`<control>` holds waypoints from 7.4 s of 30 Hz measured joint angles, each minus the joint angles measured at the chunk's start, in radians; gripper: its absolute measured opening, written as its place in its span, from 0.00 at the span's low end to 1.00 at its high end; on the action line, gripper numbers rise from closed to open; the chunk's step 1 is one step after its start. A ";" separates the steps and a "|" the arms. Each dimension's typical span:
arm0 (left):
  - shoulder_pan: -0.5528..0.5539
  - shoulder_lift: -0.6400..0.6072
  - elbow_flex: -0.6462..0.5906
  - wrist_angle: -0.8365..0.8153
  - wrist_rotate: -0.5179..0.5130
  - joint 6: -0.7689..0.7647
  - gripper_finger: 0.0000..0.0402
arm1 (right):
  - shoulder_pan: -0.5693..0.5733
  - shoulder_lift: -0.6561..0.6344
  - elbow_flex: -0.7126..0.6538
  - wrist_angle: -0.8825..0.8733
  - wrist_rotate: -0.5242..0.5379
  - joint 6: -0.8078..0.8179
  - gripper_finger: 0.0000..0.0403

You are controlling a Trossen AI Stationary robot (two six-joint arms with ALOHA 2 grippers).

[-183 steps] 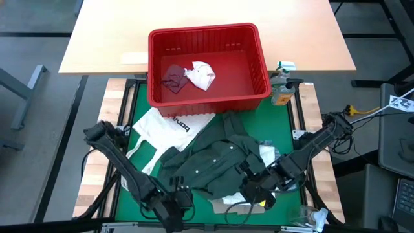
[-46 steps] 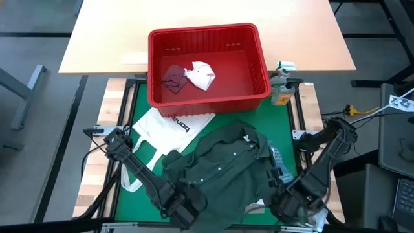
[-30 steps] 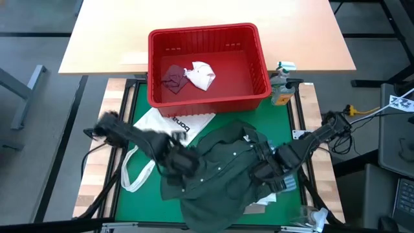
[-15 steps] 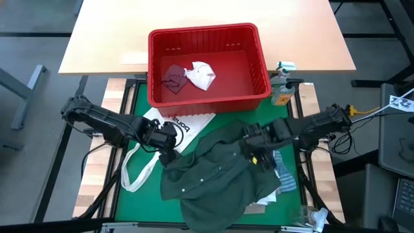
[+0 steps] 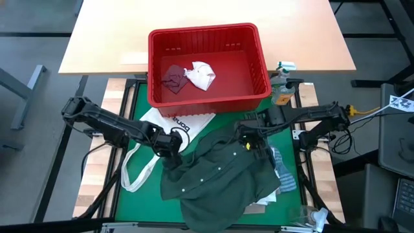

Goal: Fold Laundry from Bin
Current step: Fold the green shirt

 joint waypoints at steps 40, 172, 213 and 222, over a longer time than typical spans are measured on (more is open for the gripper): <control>-0.131 0.215 -0.092 0.218 -0.072 0.019 0.47 | 0.003 0.001 0.000 0.023 -0.053 -0.017 0.39; 0.146 0.150 0.175 -0.632 -0.213 0.049 0.27 | -0.207 -0.379 -0.656 0.140 0.298 0.685 0.02; -0.456 0.362 0.206 0.524 -0.178 0.078 0.46 | -0.207 -0.373 -0.710 -0.094 0.039 0.789 0.36; -0.569 0.534 0.206 0.700 -0.263 0.271 0.42 | -0.207 -0.373 -0.710 -0.086 -0.008 0.788 0.36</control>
